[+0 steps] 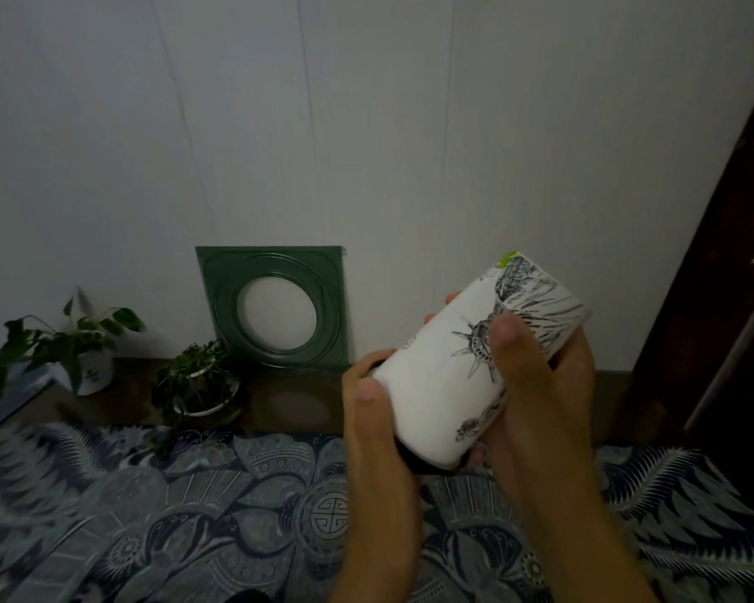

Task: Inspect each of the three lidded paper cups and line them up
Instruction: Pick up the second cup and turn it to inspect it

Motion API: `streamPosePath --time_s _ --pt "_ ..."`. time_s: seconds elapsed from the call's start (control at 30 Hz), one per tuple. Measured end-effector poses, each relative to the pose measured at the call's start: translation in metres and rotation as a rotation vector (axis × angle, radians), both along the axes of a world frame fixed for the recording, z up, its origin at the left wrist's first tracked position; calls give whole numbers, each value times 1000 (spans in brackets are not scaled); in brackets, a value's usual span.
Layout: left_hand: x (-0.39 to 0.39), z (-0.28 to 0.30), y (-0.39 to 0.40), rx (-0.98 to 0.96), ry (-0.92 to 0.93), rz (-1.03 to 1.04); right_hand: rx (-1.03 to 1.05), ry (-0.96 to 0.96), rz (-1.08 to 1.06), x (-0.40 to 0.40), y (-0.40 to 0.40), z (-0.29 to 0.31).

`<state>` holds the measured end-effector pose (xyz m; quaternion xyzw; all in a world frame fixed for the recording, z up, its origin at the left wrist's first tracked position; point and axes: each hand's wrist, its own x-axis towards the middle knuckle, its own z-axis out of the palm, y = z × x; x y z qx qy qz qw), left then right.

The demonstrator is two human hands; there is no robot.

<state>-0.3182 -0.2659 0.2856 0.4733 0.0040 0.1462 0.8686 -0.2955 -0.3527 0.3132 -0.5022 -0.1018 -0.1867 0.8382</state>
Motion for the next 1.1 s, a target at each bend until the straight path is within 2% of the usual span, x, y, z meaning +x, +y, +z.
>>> streamPosePath --time_s 0.1,0.23,0.37,0.5,0.63,0.73,0.83,0.9,0.97,1.1 --pt "-4 1 3 -2 25 -4 -3 -6 12 0 -1 -1" --pt "-11 1 10 -82 136 -339 -39 -14 102 1 -7 0" --pt "-11 4 21 -165 216 -647 -134 -85 305 1 -21 2" --pt "-8 -1 25 -229 267 -809 -156 -107 371 0 -26 4" --pt "-10 -2 18 -231 245 -687 -112 -58 236 -2 -18 2" --pt "-13 1 10 -158 179 -422 -79 -5 120 -5 -10 -2" --pt "-11 -3 4 -42 34 -146 -30 38 63 -10 -5 -3" --pt "-10 -7 3 27 -25 -37 -10 39 55 -12 -4 -2" --pt "-12 -5 4 13 -3 -71 -34 34 60 -14 -5 0" --pt "-18 4 13 -43 122 -378 -95 -21 119 -15 -13 3"
